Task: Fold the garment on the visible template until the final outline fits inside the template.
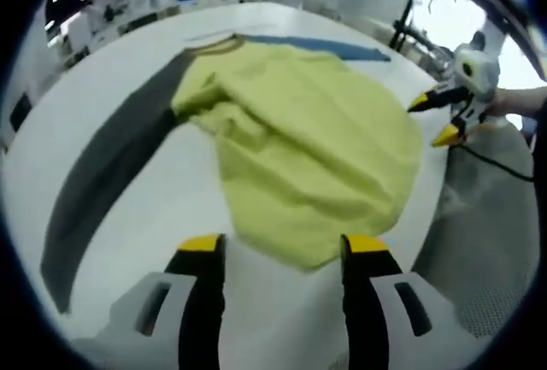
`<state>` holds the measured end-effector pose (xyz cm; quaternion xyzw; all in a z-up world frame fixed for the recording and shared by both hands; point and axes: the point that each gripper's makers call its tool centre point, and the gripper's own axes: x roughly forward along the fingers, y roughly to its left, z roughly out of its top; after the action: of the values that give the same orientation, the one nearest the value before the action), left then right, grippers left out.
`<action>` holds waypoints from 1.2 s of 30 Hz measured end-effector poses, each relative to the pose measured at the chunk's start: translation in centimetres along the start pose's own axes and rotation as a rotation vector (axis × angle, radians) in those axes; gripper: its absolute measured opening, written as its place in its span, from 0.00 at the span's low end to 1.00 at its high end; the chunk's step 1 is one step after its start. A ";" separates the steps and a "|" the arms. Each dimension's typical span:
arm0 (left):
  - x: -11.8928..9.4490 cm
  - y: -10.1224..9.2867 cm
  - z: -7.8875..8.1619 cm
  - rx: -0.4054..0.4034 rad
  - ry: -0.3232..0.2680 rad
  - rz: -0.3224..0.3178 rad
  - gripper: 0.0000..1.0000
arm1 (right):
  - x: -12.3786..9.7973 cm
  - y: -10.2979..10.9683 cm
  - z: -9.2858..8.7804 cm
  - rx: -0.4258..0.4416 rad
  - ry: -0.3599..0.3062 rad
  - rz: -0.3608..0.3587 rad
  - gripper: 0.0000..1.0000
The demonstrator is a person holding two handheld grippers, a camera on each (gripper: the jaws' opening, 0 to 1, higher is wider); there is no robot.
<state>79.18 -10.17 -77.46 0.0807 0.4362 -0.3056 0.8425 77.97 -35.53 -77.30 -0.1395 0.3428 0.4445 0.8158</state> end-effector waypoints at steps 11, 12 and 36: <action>0.5 -0.3 0.6 0.007 -0.032 0.019 0.36 | 0.5 -0.5 -0.1 -0.047 0.015 -0.009 0.35; 0.5 -0.3 0.6 0.010 -0.031 0.019 0.35 | 0.6 -0.6 -0.1 -0.051 0.015 -0.012 0.34; -0.1 -1.9 0.2 -0.072 -0.076 -0.024 0.03 | -0.2 0.1 0.5 -0.112 -0.019 -0.001 0.03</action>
<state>78.13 -11.72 -76.99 0.0337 0.4155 -0.3025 0.8572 78.07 -35.33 -76.80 -0.1807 0.3096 0.4639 0.8101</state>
